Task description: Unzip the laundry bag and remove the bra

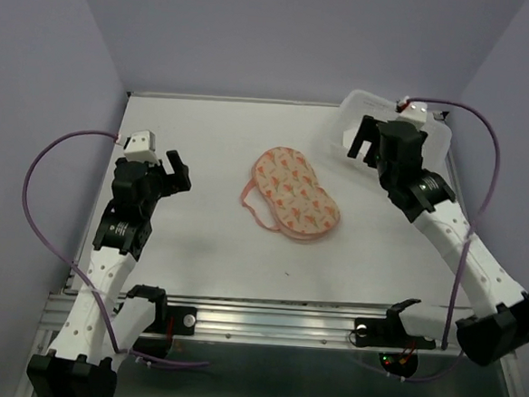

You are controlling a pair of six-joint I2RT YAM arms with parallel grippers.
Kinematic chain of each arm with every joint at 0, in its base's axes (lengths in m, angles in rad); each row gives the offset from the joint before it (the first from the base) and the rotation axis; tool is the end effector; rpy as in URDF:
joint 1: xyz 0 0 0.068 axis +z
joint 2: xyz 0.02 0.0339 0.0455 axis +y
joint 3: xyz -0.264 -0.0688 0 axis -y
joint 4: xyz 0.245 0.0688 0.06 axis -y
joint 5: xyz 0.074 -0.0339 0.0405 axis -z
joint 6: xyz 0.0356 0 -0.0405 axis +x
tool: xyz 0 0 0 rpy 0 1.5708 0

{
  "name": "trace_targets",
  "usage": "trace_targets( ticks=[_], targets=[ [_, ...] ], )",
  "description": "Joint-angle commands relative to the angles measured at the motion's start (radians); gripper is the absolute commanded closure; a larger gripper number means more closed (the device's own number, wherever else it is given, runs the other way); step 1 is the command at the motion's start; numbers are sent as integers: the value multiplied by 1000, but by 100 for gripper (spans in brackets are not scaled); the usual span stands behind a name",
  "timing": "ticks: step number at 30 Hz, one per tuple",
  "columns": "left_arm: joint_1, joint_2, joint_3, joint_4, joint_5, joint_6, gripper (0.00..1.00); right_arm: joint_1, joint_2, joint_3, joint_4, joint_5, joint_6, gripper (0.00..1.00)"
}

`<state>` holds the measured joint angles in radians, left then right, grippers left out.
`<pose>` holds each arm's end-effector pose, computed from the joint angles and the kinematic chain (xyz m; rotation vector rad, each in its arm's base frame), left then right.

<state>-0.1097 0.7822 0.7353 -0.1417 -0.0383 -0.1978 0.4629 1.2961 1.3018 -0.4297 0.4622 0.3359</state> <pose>0.1869 -0.0192 0.3275 -0.1055 1.7599 -0.1900 0.2662 0.1151 0.3854 0.1699 1.9411 0.0661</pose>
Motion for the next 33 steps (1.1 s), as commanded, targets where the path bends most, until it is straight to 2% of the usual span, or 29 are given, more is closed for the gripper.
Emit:
trace_targets(
  ticks=[1,3,6,11,16,24,33],
  targets=[
    [4,-80,7,60,-49,24,1,17,-199,-88,32,257,-41,0],
    [4,-130,44,36,-69,24,1,17,-335,-142,31,291,-51,0],
    [4,-222,97,-5,-83,41,1,17,-504,-203,32,259,-89,0],
    [4,-345,196,-110,-155,78,1,17,-676,-260,20,208,-129,0],
    [4,-405,262,-188,-201,116,1,17,-826,-308,11,185,-166,0],
    [4,-508,266,-217,-259,133,1,17,-932,-320,2,170,-264,0],
    [4,-514,271,-219,-279,113,1,17,-911,-306,3,161,-275,0]
  ],
)
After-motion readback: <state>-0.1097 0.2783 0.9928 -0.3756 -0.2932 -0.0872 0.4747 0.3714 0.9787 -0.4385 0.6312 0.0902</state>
